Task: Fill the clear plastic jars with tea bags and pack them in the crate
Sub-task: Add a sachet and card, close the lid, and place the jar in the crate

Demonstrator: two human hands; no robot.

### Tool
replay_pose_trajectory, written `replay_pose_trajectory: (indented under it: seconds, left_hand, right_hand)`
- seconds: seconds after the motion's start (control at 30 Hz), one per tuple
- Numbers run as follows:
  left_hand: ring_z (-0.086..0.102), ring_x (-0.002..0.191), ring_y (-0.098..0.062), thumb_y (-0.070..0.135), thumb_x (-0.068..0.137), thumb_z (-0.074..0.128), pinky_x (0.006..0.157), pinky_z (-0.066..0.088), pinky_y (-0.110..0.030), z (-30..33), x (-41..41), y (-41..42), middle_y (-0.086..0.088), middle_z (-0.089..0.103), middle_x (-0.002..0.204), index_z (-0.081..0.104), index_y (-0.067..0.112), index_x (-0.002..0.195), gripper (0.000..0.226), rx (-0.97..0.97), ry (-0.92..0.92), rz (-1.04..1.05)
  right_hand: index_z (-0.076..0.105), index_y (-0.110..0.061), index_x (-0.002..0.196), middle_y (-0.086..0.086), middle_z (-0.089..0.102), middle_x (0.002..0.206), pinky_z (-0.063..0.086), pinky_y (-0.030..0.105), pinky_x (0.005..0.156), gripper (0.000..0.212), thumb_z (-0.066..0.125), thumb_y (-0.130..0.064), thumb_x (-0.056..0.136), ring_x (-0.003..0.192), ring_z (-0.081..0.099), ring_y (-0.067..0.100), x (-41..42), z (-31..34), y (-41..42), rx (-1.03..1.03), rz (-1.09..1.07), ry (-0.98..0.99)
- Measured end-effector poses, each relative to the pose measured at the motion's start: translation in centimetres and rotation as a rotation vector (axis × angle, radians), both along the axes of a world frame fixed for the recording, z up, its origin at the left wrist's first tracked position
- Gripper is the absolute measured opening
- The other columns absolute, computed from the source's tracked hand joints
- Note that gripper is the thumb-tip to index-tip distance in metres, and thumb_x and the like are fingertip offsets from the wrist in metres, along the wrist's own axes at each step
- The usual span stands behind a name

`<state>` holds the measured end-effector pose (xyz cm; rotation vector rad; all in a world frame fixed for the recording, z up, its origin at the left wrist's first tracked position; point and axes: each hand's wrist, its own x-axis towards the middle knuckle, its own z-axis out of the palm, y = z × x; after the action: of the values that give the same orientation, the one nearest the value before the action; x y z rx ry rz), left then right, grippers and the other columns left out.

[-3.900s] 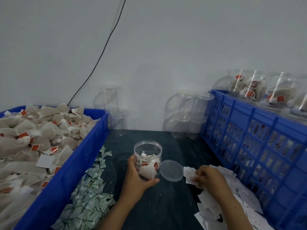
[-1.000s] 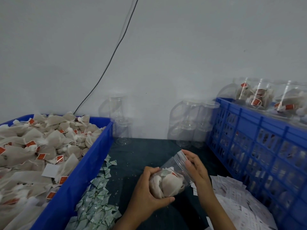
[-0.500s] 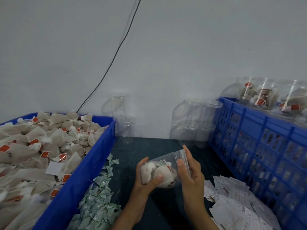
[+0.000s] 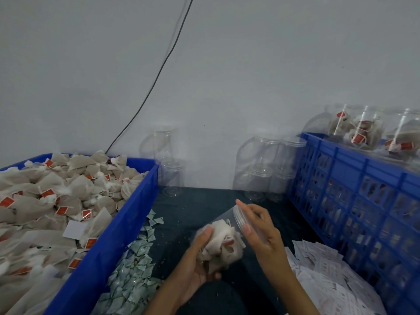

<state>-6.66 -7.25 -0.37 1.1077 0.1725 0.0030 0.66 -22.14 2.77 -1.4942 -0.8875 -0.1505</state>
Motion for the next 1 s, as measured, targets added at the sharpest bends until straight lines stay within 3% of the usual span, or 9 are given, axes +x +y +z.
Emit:
replay_pose_trajectory:
  seconds: [0.17, 0.23, 0.27, 0.4, 0.47, 0.57, 0.77, 0.9, 1.0]
  left_hand:
    - [0.069, 0.093, -0.026, 0.031, 0.066, 0.081, 0.068, 0.055, -0.039, -0.7, 0.8, -0.6, -0.002, 0.068, 0.111, 0.049, 0.036, 0.118, 0.061, 0.168, -0.278, 0.273]
    - [0.068, 0.096, -0.023, 0.019, 0.066, 0.079, 0.075, 0.058, -0.042, -0.8, 0.8, -0.5, 0.005, 0.068, 0.104, 0.049, 0.039, 0.117, 0.062, 0.224, -0.321, 0.323]
    - [0.068, 0.094, -0.021, 0.018, 0.065, 0.081, 0.074, 0.058, -0.04, -0.7, 0.7, -0.5, 0.006, 0.068, 0.102, 0.05, 0.039, 0.117, 0.063, 0.211, -0.312, 0.333]
    - [0.068, 0.074, -0.02, 0.034, 0.063, 0.077, 0.055, 0.047, -0.03, -0.3, 0.5, -0.4, -0.005, 0.073, 0.09, 0.06, 0.026, 0.109, 0.05, -0.009, -0.139, 0.294]
    - [0.064, 0.066, -0.018, 0.04, 0.066, 0.068, 0.051, 0.044, -0.028, 0.1, 0.3, -0.4, -0.01, 0.071, 0.084, 0.066, 0.017, 0.105, 0.046, -0.084, -0.077, 0.226]
    - [0.062, 0.065, -0.019, 0.04, 0.069, 0.065, 0.05, 0.044, -0.027, 0.5, 0.0, -0.4, -0.012, 0.07, 0.084, 0.066, 0.013, 0.107, 0.047, -0.091, -0.071, 0.208]
    - [0.067, 0.083, -0.019, 0.025, 0.07, 0.067, 0.051, 0.049, -0.025, 0.1, 0.2, -0.5, -0.012, 0.066, 0.115, 0.051, 0.023, 0.116, 0.049, 0.073, -0.186, 0.354]
    - [0.066, 0.079, -0.02, 0.03, 0.066, 0.073, 0.052, 0.045, -0.027, 0.1, 0.2, -0.7, -0.014, 0.068, 0.109, 0.051, 0.023, 0.118, 0.057, 0.037, -0.169, 0.339]
    - [0.066, 0.066, -0.016, 0.031, 0.065, 0.076, 0.05, 0.045, -0.026, -0.1, 0.3, -0.8, -0.011, 0.071, 0.091, 0.052, 0.014, 0.125, 0.067, 0.002, -0.125, 0.307]
  right_hand:
    - [0.062, -0.036, 0.123, -0.003, 0.065, 0.118, 0.049, 0.025, 0.093, 0.044, 0.049, -0.049, 0.082, 0.107, 0.062, 0.007, -0.3, -0.4, 1.2, 0.051, -0.174, 0.242]
    - [0.064, -0.036, 0.115, -0.006, 0.074, 0.099, 0.056, 0.025, 0.078, 0.036, 0.048, -0.052, 0.087, 0.091, 0.07, 0.008, 0.0, -0.2, 1.8, 0.056, -0.148, 0.398]
    - [0.063, -0.032, 0.116, -0.009, 0.075, 0.097, 0.056, 0.023, 0.073, 0.035, 0.049, -0.05, 0.09, 0.087, 0.07, 0.005, 0.1, -0.1, 1.9, 0.022, -0.112, 0.465]
    - [0.032, -0.036, 0.147, -0.004, 0.038, 0.148, 0.041, 0.032, 0.103, 0.064, 0.06, -0.037, 0.089, 0.132, 0.043, 0.013, 0.3, 0.0, 0.7, 0.002, 0.072, 0.443]
    - [0.034, -0.042, 0.144, -0.004, 0.048, 0.14, 0.048, 0.027, 0.095, 0.078, 0.073, -0.03, 0.077, 0.126, 0.051, 0.012, 0.3, 0.0, 0.2, 0.089, 0.134, 0.427]
    - [0.042, -0.039, 0.138, -0.003, 0.059, 0.125, 0.053, 0.026, 0.084, 0.07, 0.068, -0.032, 0.074, 0.113, 0.062, 0.012, 0.3, -0.3, -0.2, 0.109, 0.11, 0.361]
    - [0.047, -0.033, 0.12, 0.002, 0.061, 0.107, 0.053, 0.022, 0.067, 0.06, 0.061, -0.058, 0.067, 0.088, 0.068, 0.013, 0.1, -0.6, 0.9, 0.022, -0.093, 0.547]
    - [0.031, -0.034, 0.137, 0.001, 0.055, 0.109, 0.048, 0.02, 0.065, 0.055, 0.059, -0.027, 0.091, 0.09, 0.061, 0.012, 0.7, -0.3, 1.0, 0.068, -0.062, 0.575]
    - [0.031, -0.041, 0.139, 0.003, 0.056, 0.125, 0.055, 0.026, 0.077, 0.081, 0.078, -0.024, 0.075, 0.107, 0.064, 0.019, 0.8, -0.7, 0.5, 0.109, 0.057, 0.52]
